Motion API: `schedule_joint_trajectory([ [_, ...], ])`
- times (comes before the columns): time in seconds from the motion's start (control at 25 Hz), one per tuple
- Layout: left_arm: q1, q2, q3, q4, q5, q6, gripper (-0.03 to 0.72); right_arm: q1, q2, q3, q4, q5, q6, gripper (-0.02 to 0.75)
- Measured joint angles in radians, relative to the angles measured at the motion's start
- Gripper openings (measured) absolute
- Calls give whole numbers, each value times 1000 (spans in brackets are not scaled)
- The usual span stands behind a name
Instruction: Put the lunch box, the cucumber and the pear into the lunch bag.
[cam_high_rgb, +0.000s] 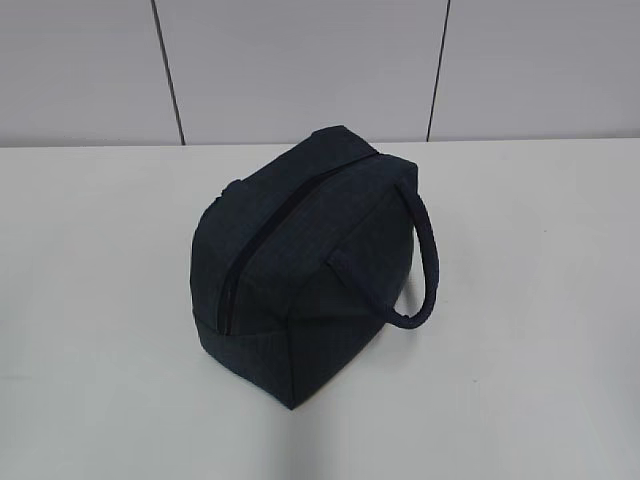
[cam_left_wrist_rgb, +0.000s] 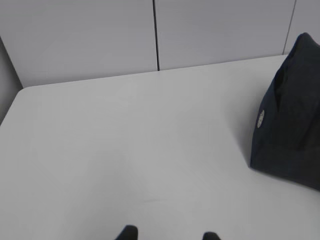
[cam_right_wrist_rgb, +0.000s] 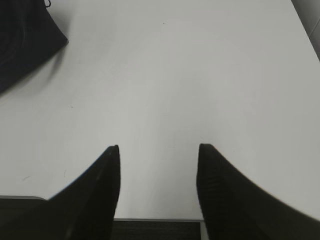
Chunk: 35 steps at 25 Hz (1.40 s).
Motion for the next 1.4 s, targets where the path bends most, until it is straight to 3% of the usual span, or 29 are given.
schedule_joint_trajectory([
  [0.24, 57, 0, 0, -1, 0, 0, 242, 0, 0, 0, 0, 0, 0, 391],
  [1.4, 59, 0, 0, -1, 0, 0, 242, 0, 0, 0, 0, 0, 1, 391],
])
